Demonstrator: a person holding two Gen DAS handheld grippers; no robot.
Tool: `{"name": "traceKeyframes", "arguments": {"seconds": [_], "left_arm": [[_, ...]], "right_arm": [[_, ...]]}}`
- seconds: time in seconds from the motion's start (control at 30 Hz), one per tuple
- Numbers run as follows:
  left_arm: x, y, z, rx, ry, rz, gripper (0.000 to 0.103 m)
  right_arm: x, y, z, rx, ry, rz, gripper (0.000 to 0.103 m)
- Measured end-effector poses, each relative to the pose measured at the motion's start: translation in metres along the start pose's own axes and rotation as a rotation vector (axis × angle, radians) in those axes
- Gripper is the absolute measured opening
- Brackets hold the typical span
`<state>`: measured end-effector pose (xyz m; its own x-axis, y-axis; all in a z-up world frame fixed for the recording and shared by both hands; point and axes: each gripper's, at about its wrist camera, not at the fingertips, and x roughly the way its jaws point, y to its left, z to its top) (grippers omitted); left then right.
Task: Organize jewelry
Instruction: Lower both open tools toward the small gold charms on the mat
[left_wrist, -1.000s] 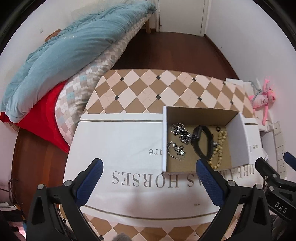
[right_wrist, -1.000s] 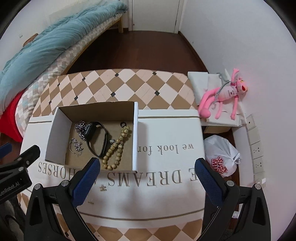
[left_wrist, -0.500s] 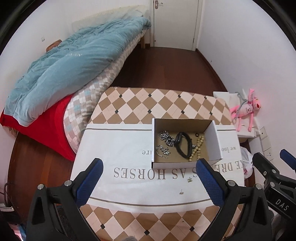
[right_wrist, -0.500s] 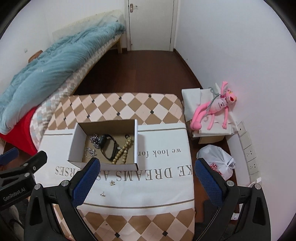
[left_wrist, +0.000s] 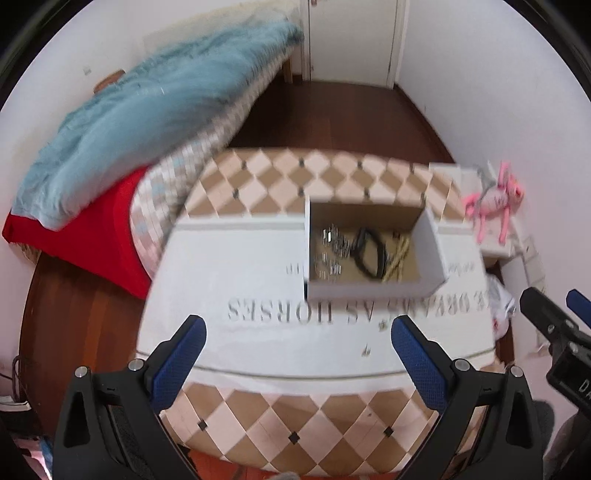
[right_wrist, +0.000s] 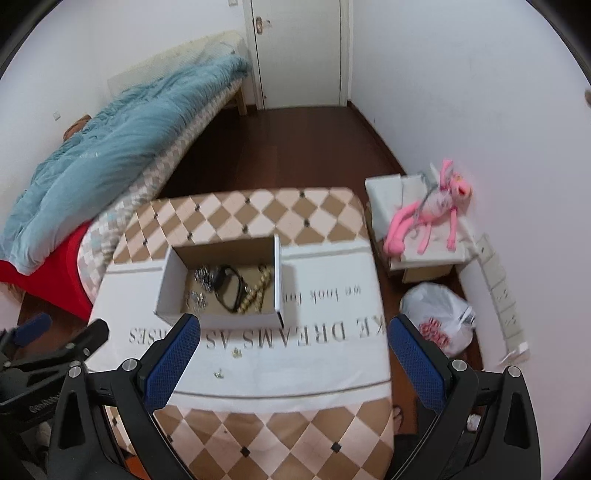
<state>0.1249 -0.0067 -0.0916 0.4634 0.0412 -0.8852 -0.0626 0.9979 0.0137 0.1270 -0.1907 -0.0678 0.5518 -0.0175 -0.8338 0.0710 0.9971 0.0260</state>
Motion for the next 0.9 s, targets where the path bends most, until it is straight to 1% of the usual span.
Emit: {"name": "traceKeyframes", "arguments": {"seconds": [0.03,0.1,0.17,0.23,0.3,0.33,0.37,0.47,0.53,0.6,0.67,0.7,0.73,0.77,0.83,0.87,0.9], "left_arm": [[0.009,-0.002,-0.005,0.006,0.021,-0.002,0.102],[0.03,-0.009,-0.017,0.024,0.063,0.0,0.102],[0.05,-0.015,-0.028,0.041,0.102,-0.002,0.101],[0.066,-0.021,-0.036,0.054,0.127,-0.017,0.101],[0.078,-0.03,-0.043,0.067,0.141,-0.036,0.101],[0.084,-0.035,-0.046,0.077,0.143,-0.051,0.098],[0.087,-0.038,-0.047,0.086,0.149,-0.05,0.097],[0.1,-0.05,-0.051,0.11,0.156,-0.075,0.093],[0.11,-0.056,-0.053,0.117,0.186,-0.086,0.081],[0.118,-0.062,-0.056,0.124,0.203,-0.091,0.074],[0.123,-0.066,-0.057,0.128,0.207,-0.092,0.073],[0.126,-0.068,-0.058,0.129,0.206,-0.093,0.067],[0.127,-0.069,-0.058,0.131,0.208,-0.091,0.057],[0.13,-0.07,-0.059,0.132,0.217,-0.094,0.052],[0.13,-0.073,-0.059,0.145,0.203,-0.086,0.043],[0.13,-0.073,-0.058,0.148,0.199,-0.087,0.043],[0.13,-0.074,-0.057,0.151,0.194,-0.089,0.039]], "right_arm": [[0.012,-0.002,-0.007,0.004,0.029,0.005,0.098],[0.034,-0.006,-0.021,0.012,0.087,0.004,0.08],[0.059,-0.01,-0.038,0.027,0.147,0.019,0.075],[0.08,-0.015,-0.053,0.036,0.192,0.02,0.068],[0.096,-0.02,-0.066,0.054,0.233,0.031,0.057],[0.105,-0.023,-0.072,0.064,0.251,0.039,0.051],[0.109,-0.026,-0.076,0.071,0.262,0.041,0.048],[0.122,-0.03,-0.085,0.092,0.283,0.049,0.046],[0.128,-0.032,-0.089,0.102,0.292,0.047,0.044],[0.13,-0.035,-0.089,0.109,0.296,0.046,0.044],[0.133,-0.036,-0.089,0.112,0.296,0.041,0.044],[0.134,-0.037,-0.088,0.113,0.297,0.04,0.044],[0.135,-0.038,-0.088,0.115,0.298,0.04,0.044],[0.137,-0.038,-0.087,0.116,0.296,0.039,0.044],[0.137,-0.039,-0.086,0.116,0.293,0.039,0.043],[0.138,-0.041,-0.085,0.118,0.293,0.039,0.043],[0.138,-0.041,-0.084,0.119,0.293,0.039,0.043]]}}
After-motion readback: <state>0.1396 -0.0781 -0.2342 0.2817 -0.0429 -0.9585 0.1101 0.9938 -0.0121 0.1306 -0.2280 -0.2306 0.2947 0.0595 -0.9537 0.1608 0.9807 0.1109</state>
